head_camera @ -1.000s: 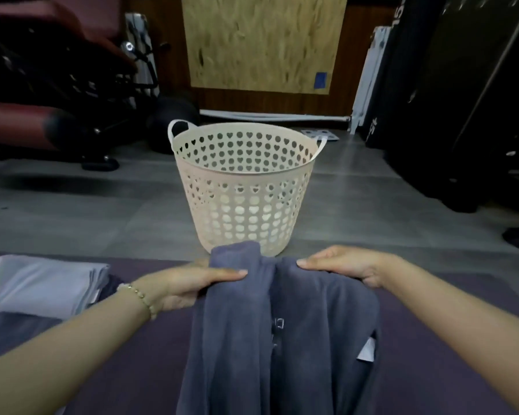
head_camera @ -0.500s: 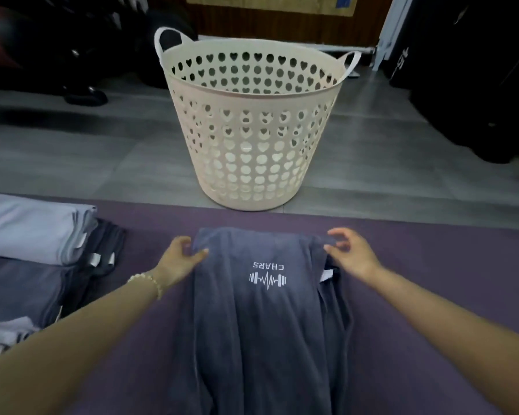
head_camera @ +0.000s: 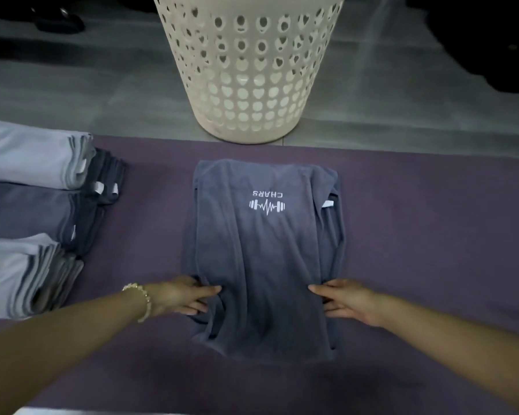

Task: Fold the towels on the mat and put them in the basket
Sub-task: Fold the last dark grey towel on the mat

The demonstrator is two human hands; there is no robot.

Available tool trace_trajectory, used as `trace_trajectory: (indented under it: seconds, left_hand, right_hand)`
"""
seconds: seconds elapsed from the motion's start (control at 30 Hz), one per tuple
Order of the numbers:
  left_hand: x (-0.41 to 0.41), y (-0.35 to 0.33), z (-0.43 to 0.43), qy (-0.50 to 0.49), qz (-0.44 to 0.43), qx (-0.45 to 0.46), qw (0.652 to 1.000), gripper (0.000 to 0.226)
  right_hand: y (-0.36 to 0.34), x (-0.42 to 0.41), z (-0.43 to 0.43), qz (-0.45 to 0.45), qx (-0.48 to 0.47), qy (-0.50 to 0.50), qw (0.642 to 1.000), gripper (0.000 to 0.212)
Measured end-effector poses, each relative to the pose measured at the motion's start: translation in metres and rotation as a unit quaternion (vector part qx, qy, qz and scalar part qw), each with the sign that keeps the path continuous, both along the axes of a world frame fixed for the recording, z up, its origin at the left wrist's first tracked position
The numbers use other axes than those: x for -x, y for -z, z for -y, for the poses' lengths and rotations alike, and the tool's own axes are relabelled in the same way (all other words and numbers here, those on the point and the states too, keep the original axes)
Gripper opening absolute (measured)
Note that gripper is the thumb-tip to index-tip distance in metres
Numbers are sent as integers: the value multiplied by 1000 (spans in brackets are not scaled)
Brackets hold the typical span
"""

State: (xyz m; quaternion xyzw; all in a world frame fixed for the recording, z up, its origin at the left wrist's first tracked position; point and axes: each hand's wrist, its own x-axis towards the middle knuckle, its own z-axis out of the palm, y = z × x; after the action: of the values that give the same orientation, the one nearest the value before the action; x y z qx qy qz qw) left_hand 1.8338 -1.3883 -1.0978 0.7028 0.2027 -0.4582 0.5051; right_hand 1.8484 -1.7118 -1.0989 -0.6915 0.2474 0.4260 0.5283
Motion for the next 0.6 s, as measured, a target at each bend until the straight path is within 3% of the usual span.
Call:
trace_trajectory:
  seconds: [0.1,0.23,0.33,0.43,0.6]
  left_hand:
    - [16,-5,2,151,-2,-3,988,64]
    - [23,-1,6,187,62,-22,980,19]
    - [19,-3,0,163,68,-18,984,11]
    - [16,0,-13,80,51,8,995,34]
    - [7,-8,-19,-135,122,51,982,29]
  right_hand:
    - [-2,14,-6,-44,-60,-27,997,48]
    - [-2,20,-12,-17,-94,-60,994,76]
    - [-6,16,-15,-47,-143,-15,988,47]
    - [-10,18,-16,-85,-178,-42,979,45]
    - [-10,25,-7,-82,-164,-46,982,45]
